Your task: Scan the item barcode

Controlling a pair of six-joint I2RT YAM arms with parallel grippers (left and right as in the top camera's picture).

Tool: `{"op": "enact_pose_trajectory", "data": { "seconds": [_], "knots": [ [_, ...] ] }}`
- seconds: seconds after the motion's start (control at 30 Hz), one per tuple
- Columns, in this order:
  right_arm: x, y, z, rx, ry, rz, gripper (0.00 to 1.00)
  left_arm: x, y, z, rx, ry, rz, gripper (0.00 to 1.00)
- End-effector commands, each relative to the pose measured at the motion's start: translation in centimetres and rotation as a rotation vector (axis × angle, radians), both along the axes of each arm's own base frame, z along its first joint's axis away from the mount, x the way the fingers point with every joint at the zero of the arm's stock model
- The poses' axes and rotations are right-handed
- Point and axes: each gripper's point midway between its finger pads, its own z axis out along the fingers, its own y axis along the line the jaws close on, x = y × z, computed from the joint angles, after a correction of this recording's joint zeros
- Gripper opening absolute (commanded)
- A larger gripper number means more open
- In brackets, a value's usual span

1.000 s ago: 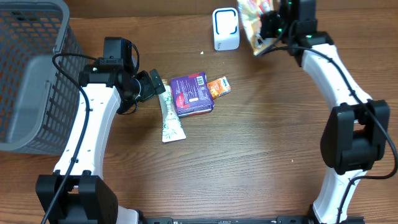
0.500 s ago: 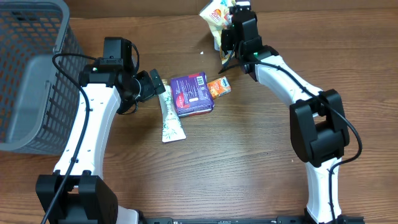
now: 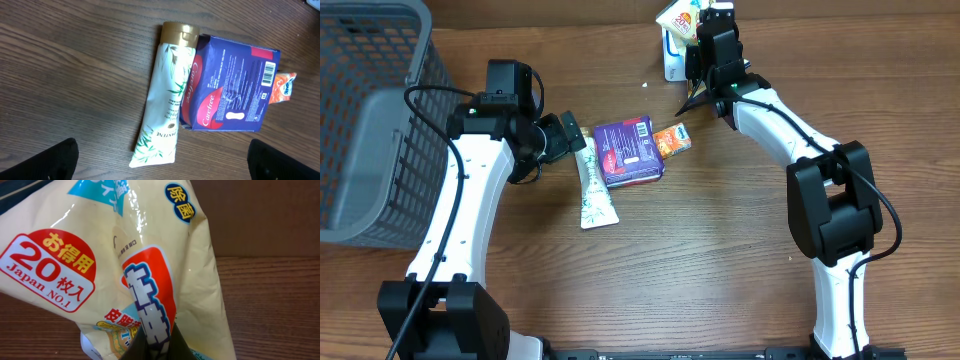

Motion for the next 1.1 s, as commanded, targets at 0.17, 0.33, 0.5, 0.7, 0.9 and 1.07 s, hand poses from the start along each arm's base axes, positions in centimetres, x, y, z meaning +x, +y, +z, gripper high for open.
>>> {"op": "enact_pose_trajectory", "data": {
  "seconds": [0.17, 0.33, 0.5, 0.7, 0.9, 1.07],
  "knots": [
    [-0.3, -10.9, 12.5, 0.185, -0.146, -0.268, 0.04, 0.5, 0.0, 0.3, 0.003, -0.015, -0.018, 1.00],
    [-2.8, -23.0, 10.4, 0.249, -0.016, -0.549, 0.04, 0.5, 0.0, 0.3, 0.003, -0.015, -0.018, 0.99],
    [-6.8, -33.5, 6.4, 0.258, 0.126, -0.789, 0.04, 0.5, 0.0, 0.3, 0.003, -0.015, -0.018, 1.00],
    [-12.0, -43.8, 1.8, 0.257, 0.243, -1.007, 0.04, 0.5, 0.0, 0.3, 0.003, -0.015, -0.018, 1.00],
    [-15.0, -49.3, -1.9, 0.270, 0.302, -1.128, 0.04, 0.5, 0.0, 0.3, 0.003, -0.015, -0.018, 1.00],
    [-16.3, -51.9, -3.5, 0.278, 0.306, -1.178, 0.12, 0.5, 0.0, 0.3, 0.003, -0.015, -0.018, 1.00]
  ]
}}
